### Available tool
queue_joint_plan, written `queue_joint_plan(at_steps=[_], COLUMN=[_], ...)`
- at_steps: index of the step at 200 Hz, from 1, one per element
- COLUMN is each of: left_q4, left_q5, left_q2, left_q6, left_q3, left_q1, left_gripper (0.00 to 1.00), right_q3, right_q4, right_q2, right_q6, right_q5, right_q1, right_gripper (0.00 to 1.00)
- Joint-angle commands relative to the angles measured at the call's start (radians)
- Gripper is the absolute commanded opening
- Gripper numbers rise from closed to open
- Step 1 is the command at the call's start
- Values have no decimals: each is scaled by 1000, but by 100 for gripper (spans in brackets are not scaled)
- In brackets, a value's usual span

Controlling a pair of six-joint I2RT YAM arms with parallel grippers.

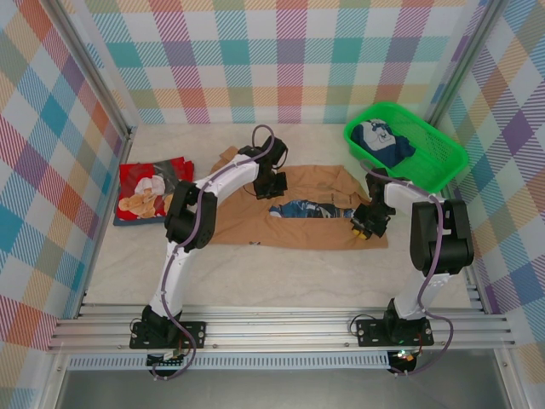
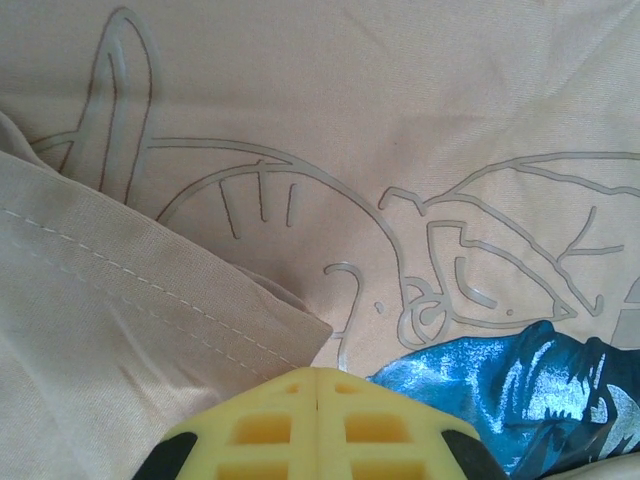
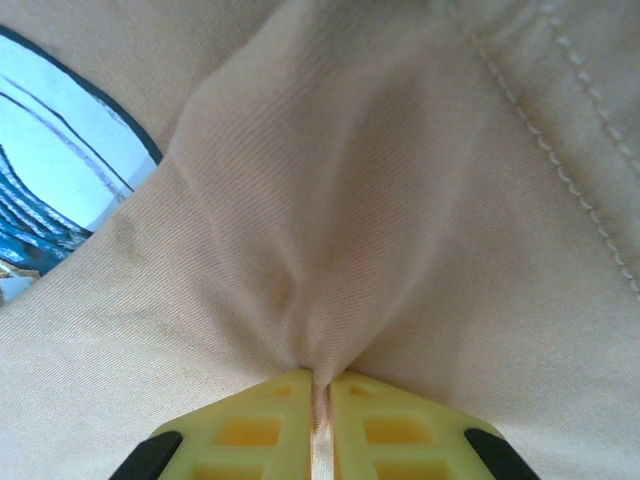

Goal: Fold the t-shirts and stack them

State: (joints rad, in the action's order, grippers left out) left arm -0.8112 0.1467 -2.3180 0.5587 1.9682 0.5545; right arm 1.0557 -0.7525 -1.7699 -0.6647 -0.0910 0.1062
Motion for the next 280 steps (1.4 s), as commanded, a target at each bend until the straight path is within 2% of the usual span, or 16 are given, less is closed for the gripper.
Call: queue_joint_plan(at_steps=[1, 16, 26, 43, 61, 71, 101, 133, 144, 165, 183, 215, 225, 255, 280], left_q4=[-26, -26, -26, -21, -24, -24, 41, 47, 21, 121, 160, 196, 207, 157, 160], left_q5=[30, 42, 52, 60, 23, -6, -47, -67, -82, -28, -9, -28, -27, -56, -54], left_q2=[-26, -31, -35, -16, 56, 122, 410, 717, 777, 839, 814, 792, 779, 753, 749], left_q6=[-16, -15, -14, -15, 2, 21, 149, 298, 336, 408, 436, 480, 461, 383, 355], left_q3=[37, 42, 47, 51, 43, 5, -332, -752, -843, -991, -1016, -1029, -1031, -1032, -1059], left_q1=[8, 10, 12, 13, 12, 3, -89, -248, -306, -404, -441, -446, -442, -437, -430], left_gripper=[2, 6, 12, 32, 49, 55, 55, 55, 55, 55, 56, 57, 57, 46, 46], right_q3=[-27, -26, -25, -25, -13, 6, 44, 10, -11, -40, -51, -60, -67, -69, -95], right_q4=[-41, -41, -43, -42, -50, -67, -109, -127, -129, -125, -122, -127, -126, -134, -136], right_q2=[-10, -8, -8, -3, 19, 38, 116, 171, 180, 178, 166, 150, 154, 158, 168], right_q6=[7, 5, 6, 6, 10, 14, 14, -2, -3, 4, 14, 35, 41, 63, 53], right_q5=[6, 7, 7, 7, 6, 13, 48, 39, 39, 41, 40, 40, 37, 41, 35], right_q1=[9, 9, 9, 8, 9, 9, -7, -59, -73, -103, -126, -179, -199, -237, -237], right_gripper=[12, 12, 12, 13, 19, 25, 37, 38, 37, 37, 37, 38, 39, 42, 42])
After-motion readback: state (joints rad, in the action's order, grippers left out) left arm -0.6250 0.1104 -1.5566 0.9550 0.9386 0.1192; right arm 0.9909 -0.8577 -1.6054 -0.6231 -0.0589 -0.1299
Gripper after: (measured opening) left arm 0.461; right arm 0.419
